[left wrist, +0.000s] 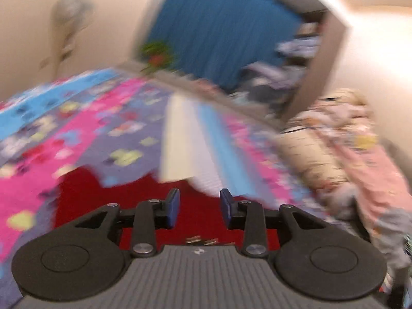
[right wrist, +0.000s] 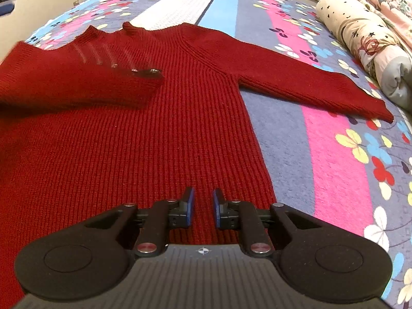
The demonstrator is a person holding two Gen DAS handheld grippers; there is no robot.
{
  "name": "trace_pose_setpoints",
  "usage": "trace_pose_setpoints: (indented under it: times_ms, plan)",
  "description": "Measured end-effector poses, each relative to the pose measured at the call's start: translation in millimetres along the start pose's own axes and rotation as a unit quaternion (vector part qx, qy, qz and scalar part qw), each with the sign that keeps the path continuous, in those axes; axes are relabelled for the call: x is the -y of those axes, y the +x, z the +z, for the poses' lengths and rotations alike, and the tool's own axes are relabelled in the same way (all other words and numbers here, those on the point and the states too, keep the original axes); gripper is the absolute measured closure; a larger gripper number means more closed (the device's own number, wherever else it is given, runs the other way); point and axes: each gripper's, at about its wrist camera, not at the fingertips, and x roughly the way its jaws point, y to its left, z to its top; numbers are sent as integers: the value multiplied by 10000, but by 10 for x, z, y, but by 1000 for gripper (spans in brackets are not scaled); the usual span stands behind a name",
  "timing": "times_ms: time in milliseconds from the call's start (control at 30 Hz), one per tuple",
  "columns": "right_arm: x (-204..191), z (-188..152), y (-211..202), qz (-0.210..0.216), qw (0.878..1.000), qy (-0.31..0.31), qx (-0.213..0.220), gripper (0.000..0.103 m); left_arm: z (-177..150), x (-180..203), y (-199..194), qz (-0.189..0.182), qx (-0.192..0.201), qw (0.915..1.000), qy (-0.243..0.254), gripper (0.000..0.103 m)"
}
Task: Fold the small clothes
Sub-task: 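Grasp the sweater sleeve cuff with the right gripper and lift it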
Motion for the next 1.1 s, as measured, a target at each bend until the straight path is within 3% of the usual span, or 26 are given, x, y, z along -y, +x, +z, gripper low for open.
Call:
trace_pose_setpoints:
  times_ms: [67,100,167,233,367,500,600,700,833,867,933,1100]
  plan:
    - [9,-3,-9,53,10000,3,28,87,-66,-92,179,727,-495,9958,251,65]
    - [22,3,-17,114,9999,31,56,87,-156,-127,306,1111,-933,9882,488,65]
    - [32,27,-67,377,9989,162,230,87,-330,-242,505,1434,-1646,9726,798,65]
    - [14,57,-148,755,9954,292,518,87,-480,-287,614,1598,-1935,9635,930,65]
    - [-34,151,-207,1415,9834,705,894,86,-454,-254,451,1528,-1699,9691,927,61]
    - [-133,346,45,1857,9662,1657,678,71,-322,-247,367,1571,-1579,9710,873,61]
    - [-272,487,306,1908,9542,2260,459,69,-217,-176,360,1576,-1592,9709,848,61]
    - [-429,579,519,1718,9501,2588,289,68,-218,-102,260,1533,-1593,9714,861,61]
    - [-594,726,594,1349,9552,2591,472,68,-202,-82,183,1491,-1533,9728,893,61]
    - [-621,760,598,1247,9569,2571,515,70,-193,-82,173,1491,-1519,9730,897,61]
    - [-654,826,627,1047,9609,2490,605,90,-177,-87,157,1486,-1502,9736,863,61]
    - [-651,1035,506,885,9667,2099,1167,94,-141,-77,118,1449,-1469,9748,848,61]
